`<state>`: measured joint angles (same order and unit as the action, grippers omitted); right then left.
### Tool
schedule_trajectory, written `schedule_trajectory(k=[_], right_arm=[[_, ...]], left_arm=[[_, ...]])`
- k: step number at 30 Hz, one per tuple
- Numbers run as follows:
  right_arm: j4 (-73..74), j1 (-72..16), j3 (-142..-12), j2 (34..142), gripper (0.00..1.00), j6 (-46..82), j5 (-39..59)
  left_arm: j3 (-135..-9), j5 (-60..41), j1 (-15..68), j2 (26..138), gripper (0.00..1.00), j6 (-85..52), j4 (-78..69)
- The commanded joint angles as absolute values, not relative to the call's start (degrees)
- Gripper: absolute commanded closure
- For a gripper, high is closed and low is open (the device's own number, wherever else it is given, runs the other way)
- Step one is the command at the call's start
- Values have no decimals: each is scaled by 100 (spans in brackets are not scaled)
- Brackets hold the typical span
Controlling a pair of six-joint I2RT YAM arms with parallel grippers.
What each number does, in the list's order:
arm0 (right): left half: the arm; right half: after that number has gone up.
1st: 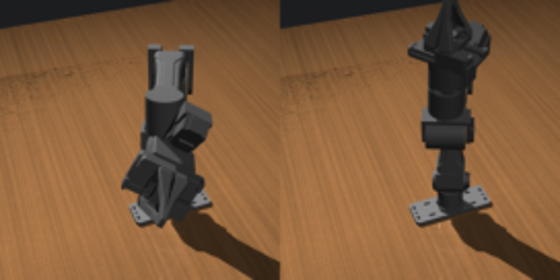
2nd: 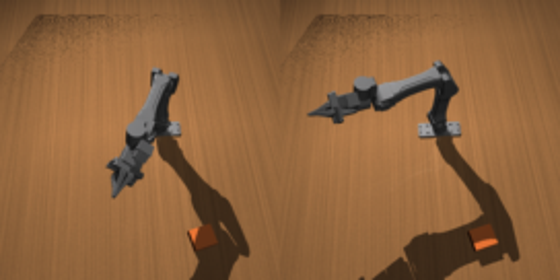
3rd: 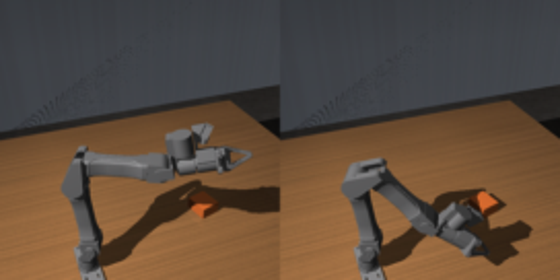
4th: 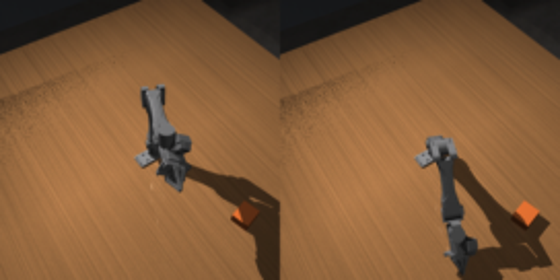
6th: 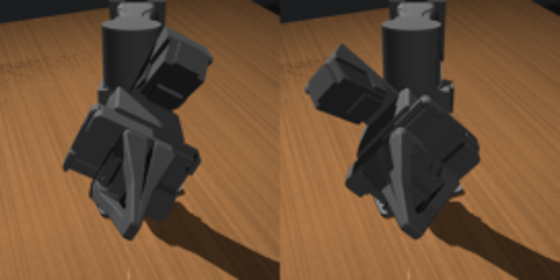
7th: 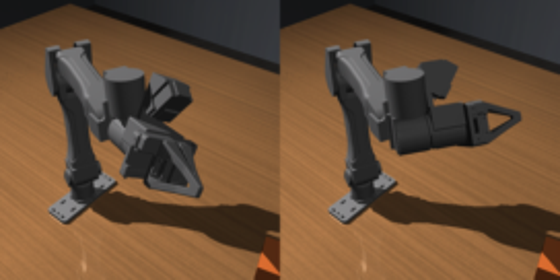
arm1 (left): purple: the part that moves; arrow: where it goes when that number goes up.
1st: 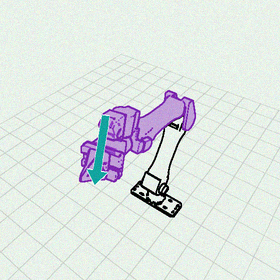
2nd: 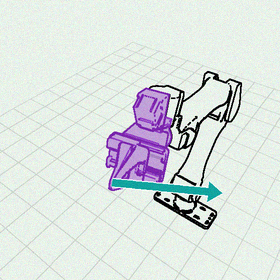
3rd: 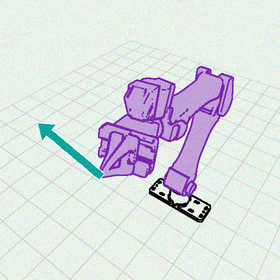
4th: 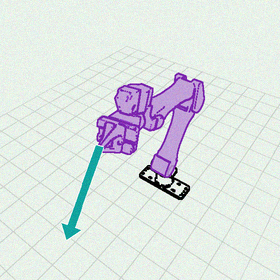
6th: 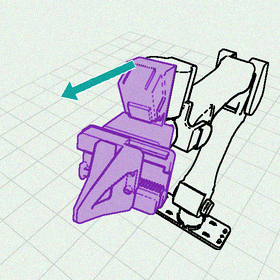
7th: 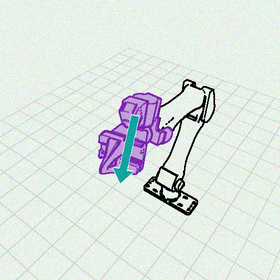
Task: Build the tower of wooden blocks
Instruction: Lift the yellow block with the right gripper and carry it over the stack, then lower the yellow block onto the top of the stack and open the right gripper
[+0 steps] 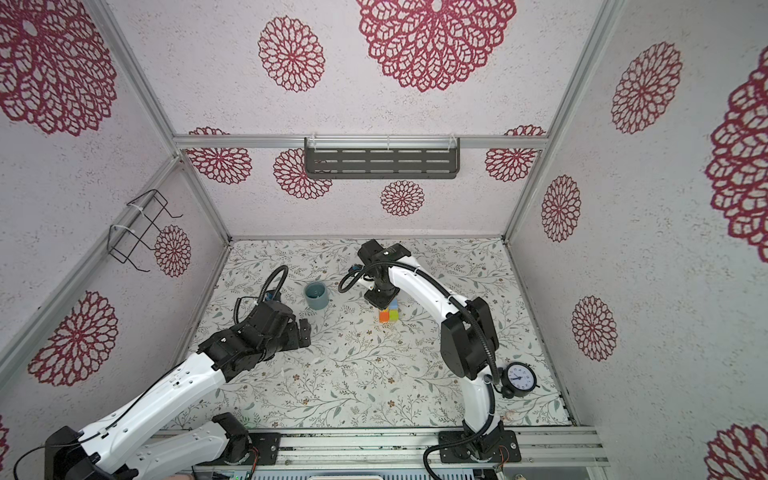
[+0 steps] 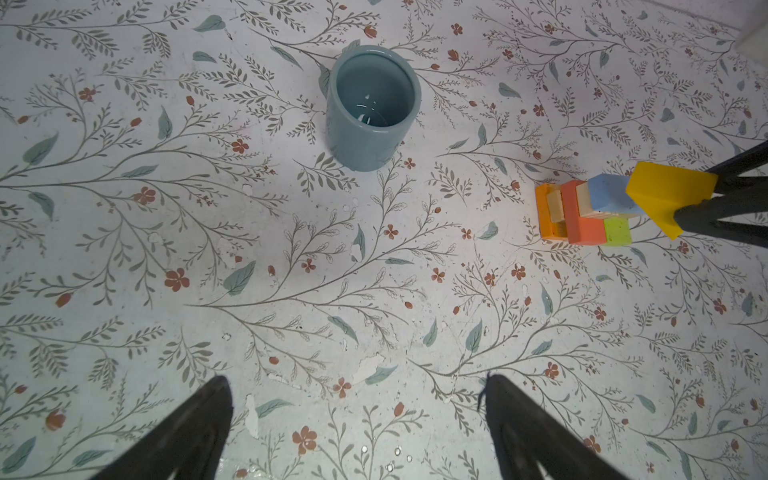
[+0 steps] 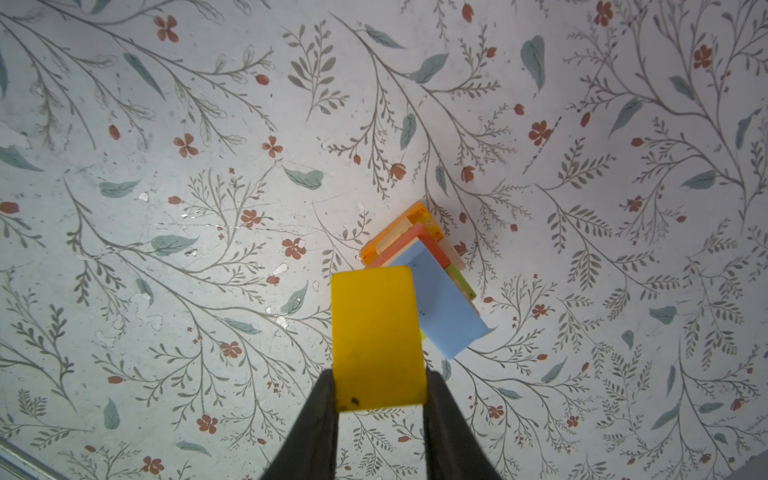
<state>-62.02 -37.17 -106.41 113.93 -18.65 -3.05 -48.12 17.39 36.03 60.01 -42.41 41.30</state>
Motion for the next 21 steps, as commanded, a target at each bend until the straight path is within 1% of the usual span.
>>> schedule_trajectory(k=[1,12,21], right_arm=[[-6311,-3616,-10948,11287,73,-1978,-380],[-6346,-3406,-11101,11468,73,-2006,-212],[-6319,-3393,-11061,11573,73,-1961,-353]], left_arm=[[-4996,1758,3562,6111,3,-4201,4039],[-5132,1747,3557,6340,3,-4117,4029],[-5054,1715,3551,6356,3,-4150,4005]])
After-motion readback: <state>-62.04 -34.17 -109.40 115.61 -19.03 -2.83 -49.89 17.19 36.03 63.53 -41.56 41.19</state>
